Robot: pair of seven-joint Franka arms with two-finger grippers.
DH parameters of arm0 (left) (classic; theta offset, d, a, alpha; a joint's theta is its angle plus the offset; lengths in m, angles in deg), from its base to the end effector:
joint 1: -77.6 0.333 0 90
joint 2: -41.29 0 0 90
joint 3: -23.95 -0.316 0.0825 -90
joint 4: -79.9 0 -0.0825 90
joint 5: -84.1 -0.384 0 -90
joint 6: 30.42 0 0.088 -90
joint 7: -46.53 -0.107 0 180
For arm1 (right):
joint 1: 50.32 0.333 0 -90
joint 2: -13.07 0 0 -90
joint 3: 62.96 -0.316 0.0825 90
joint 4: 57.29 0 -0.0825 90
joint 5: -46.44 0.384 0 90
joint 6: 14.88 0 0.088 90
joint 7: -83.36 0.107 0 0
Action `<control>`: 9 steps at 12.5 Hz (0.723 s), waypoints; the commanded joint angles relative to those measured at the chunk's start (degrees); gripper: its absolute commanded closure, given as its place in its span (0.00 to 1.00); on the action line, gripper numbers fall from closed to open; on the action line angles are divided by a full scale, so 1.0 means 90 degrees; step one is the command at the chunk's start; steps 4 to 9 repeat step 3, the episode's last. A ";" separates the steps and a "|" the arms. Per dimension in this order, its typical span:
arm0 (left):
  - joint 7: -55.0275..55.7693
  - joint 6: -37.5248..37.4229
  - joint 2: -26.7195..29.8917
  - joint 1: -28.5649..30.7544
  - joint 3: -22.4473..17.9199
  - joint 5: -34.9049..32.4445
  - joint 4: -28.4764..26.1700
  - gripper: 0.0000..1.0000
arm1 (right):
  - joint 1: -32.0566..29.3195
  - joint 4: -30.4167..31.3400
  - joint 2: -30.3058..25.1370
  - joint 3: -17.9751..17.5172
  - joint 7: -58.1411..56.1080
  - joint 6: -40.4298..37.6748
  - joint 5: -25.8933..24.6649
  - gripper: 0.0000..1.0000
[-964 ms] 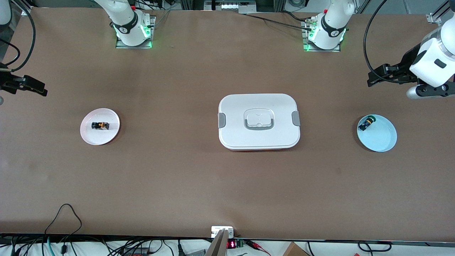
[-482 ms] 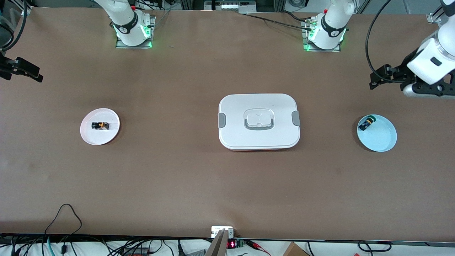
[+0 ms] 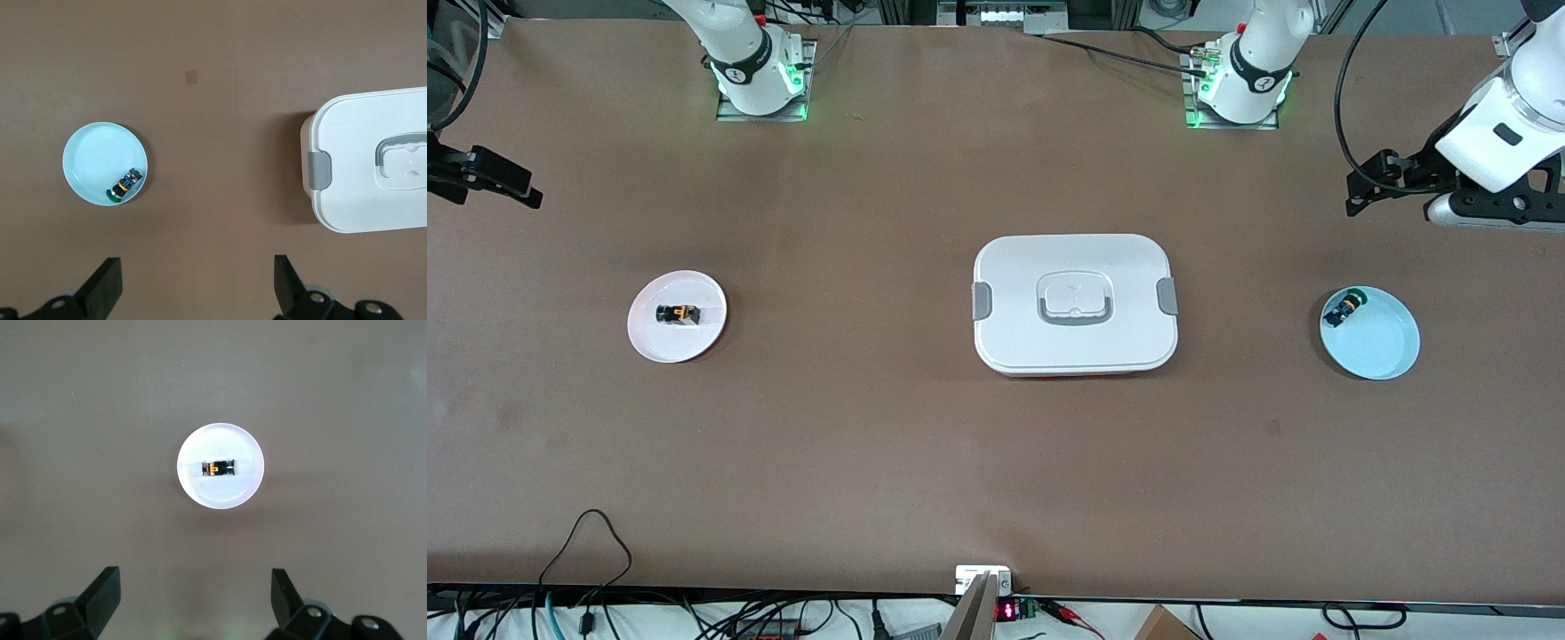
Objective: Transfer orange switch to right arm and place
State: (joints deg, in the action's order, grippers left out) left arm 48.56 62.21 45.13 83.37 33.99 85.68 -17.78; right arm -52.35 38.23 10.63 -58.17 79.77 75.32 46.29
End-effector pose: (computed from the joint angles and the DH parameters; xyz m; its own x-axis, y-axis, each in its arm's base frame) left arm 0.5339 -0.0456 0.6010 0.9991 -0.0372 -0.0227 -0.0368 -0.9992 0.0150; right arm 0.5354 -0.0652 0.6026 0.9972 -0.0559 -0.0502 -0.0562 -0.9984 -0.0041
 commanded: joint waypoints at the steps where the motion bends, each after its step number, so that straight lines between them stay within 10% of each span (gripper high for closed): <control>1: -0.0020 -0.0038 -0.0124 0.0023 0.0017 -0.0048 0.0179 0.00 | -0.0009 -0.0241 0.0056 -0.0024 0.0048 -0.0139 0.0056 0.00; 9: -0.0020 -0.0039 -0.0124 0.0023 0.0017 -0.0038 0.0189 0.00 | 0.0011 -0.0280 0.0066 -0.0034 0.0038 -0.0129 0.0056 0.00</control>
